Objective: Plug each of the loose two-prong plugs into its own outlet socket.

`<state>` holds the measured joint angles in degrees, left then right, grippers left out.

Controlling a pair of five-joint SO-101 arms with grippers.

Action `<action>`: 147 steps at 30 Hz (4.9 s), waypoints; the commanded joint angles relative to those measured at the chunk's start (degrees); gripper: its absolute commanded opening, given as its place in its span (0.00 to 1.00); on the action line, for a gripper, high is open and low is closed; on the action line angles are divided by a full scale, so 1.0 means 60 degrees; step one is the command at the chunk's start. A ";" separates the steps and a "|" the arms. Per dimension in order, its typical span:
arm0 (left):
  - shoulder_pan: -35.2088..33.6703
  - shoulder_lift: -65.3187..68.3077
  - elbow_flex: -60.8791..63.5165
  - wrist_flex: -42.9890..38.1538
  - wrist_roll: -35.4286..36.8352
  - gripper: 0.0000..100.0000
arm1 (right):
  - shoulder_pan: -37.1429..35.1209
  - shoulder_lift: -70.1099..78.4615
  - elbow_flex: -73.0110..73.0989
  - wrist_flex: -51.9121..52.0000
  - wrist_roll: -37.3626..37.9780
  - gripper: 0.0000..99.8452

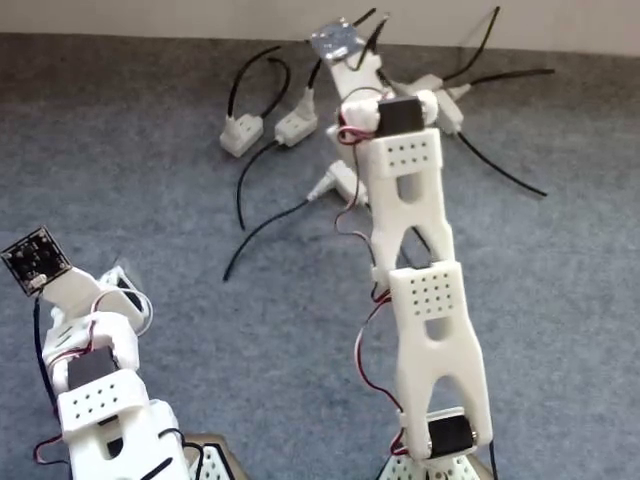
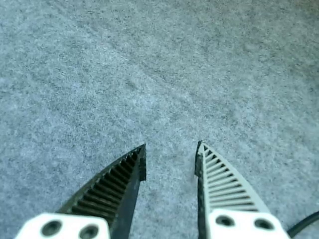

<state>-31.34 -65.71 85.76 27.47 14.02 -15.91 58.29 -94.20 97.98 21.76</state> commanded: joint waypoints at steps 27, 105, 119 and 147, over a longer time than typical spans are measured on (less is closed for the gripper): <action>0.2410 -0.5473 -0.9355 0.5158 -0.0088 0.18 | 0.1971 -1.2154 -0.1399 0.0520 0.0059 0.21; 0.4022 -0.6410 0.1897 0.7663 -0.3136 0.01 | 0.1985 -2.7187 3.3048 -0.4740 -0.3326 0.01; 0.3978 -0.6410 0.1897 0.8015 -0.3106 0.01 | 0.1971 -2.7216 3.3048 -0.4418 -0.3077 0.01; 0.3978 -0.6410 0.1897 0.8015 -0.3106 0.01 | 0.1985 -2.7216 3.3048 -0.4418 -0.3560 0.01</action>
<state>-7.16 -103.78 96.13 75.38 -4.44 -4.57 -104.79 95.08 71.16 1.19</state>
